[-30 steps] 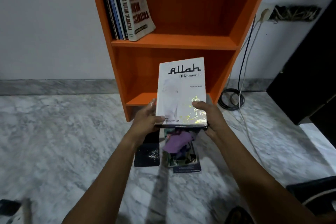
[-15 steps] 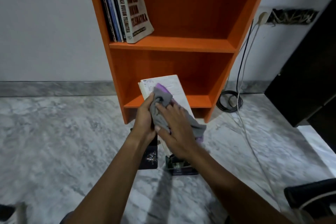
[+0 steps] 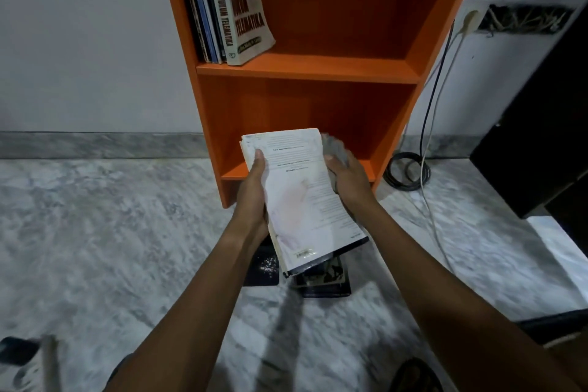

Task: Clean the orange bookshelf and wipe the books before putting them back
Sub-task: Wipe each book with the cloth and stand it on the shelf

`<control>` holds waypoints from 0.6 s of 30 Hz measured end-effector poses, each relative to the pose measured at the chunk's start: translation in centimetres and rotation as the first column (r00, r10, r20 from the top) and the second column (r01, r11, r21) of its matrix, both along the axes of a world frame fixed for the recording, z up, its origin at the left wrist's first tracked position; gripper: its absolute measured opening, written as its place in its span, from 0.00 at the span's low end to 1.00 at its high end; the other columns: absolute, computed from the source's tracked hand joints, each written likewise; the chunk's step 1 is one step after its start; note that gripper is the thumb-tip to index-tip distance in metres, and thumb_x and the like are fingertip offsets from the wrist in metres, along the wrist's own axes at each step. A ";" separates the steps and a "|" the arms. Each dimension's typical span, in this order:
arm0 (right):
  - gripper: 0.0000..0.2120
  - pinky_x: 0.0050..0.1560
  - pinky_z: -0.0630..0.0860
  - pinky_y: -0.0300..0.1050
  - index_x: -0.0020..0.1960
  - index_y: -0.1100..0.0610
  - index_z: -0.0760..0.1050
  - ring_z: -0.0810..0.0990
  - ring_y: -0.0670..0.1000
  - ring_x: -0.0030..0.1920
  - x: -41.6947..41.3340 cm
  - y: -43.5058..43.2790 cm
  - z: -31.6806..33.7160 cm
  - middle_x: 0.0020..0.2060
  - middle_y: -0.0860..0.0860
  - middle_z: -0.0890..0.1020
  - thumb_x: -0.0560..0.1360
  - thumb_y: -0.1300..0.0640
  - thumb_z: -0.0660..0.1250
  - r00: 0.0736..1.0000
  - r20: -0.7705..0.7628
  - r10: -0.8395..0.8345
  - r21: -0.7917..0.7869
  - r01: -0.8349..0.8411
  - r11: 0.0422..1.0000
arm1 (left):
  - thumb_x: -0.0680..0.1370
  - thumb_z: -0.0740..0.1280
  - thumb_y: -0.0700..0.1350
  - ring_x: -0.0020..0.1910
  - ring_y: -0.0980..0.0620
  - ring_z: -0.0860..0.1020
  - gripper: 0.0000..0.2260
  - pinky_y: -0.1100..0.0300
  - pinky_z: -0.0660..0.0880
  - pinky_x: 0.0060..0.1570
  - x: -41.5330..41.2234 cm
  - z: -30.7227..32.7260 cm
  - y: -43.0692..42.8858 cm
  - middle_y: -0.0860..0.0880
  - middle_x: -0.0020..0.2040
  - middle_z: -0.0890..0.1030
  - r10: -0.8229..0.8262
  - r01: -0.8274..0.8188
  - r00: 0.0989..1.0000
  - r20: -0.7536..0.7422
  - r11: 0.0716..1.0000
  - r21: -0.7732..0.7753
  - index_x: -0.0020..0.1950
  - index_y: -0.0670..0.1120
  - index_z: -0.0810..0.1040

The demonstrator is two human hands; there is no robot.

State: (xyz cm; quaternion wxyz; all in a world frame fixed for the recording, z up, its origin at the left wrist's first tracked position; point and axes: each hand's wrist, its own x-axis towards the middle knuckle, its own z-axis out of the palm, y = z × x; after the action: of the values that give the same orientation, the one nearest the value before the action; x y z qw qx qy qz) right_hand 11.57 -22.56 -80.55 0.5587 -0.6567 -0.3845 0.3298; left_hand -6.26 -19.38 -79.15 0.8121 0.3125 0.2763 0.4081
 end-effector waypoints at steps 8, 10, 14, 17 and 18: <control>0.14 0.43 0.83 0.48 0.62 0.59 0.80 0.87 0.55 0.46 0.5 -4.1 0.0 0.50 0.55 0.88 0.81 0.53 0.64 0.778 -0.615 0.129 -0.066 -0.214 0.975 | 0.83 0.56 0.61 0.67 0.40 0.78 0.26 0.40 0.70 0.70 -1.9 1.1 1.4 0.44 0.68 0.79 0.069 -0.070 0.994 0.079 0.998 0.008 0.72 0.45 0.74; 0.16 0.54 0.82 0.52 0.62 0.59 0.81 0.86 0.56 0.54 0.3 -4.6 0.1 0.58 0.57 0.86 0.75 0.56 0.71 0.818 -0.532 0.219 -0.077 -0.305 0.949 | 0.84 0.55 0.61 0.64 0.42 0.80 0.24 0.43 0.75 0.65 -2.3 1.5 1.2 0.45 0.66 0.82 0.082 -0.085 0.995 0.055 0.996 0.037 0.69 0.47 0.76; 0.18 0.57 0.80 0.57 0.62 0.60 0.81 0.86 0.57 0.54 -0.4 -3.4 0.4 0.55 0.54 0.87 0.72 0.62 0.76 0.943 -0.301 0.141 -0.046 -0.162 0.986 | 0.80 0.58 0.66 0.56 0.49 0.83 0.24 0.51 0.79 0.54 -2.0 1.1 2.3 0.53 0.59 0.84 0.305 -0.238 0.830 -0.467 0.951 0.199 0.69 0.54 0.74; 0.13 0.45 0.80 0.58 0.58 0.60 0.80 0.85 0.58 0.48 -2.9 -2.8 0.9 0.49 0.58 0.86 0.74 0.63 0.74 0.999 -0.041 -0.001 0.080 0.005 0.997 | 0.73 0.60 0.69 0.65 0.47 0.76 0.34 0.41 0.74 0.63 -0.7 1.1 1.4 0.53 0.69 0.76 0.499 -0.269 0.478 -0.723 0.866 0.421 0.76 0.56 0.64; 0.14 0.41 0.79 0.58 0.59 0.59 0.80 0.84 0.58 0.45 -3.9 -2.7 0.8 0.47 0.59 0.84 0.74 0.62 0.74 0.996 0.067 -0.060 0.135 0.050 0.990 | 0.74 0.62 0.68 0.66 0.47 0.76 0.34 0.41 0.74 0.63 0.2 1.3 0.6 0.51 0.70 0.75 0.519 -0.232 0.497 -0.695 0.851 0.470 0.76 0.55 0.63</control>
State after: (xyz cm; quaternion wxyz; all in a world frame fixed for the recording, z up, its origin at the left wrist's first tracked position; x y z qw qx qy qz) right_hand 7.64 -25.23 -79.72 0.5961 -0.6396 -0.4071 0.2643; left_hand -6.06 -18.76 -77.82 0.4261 0.5180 0.6044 0.4299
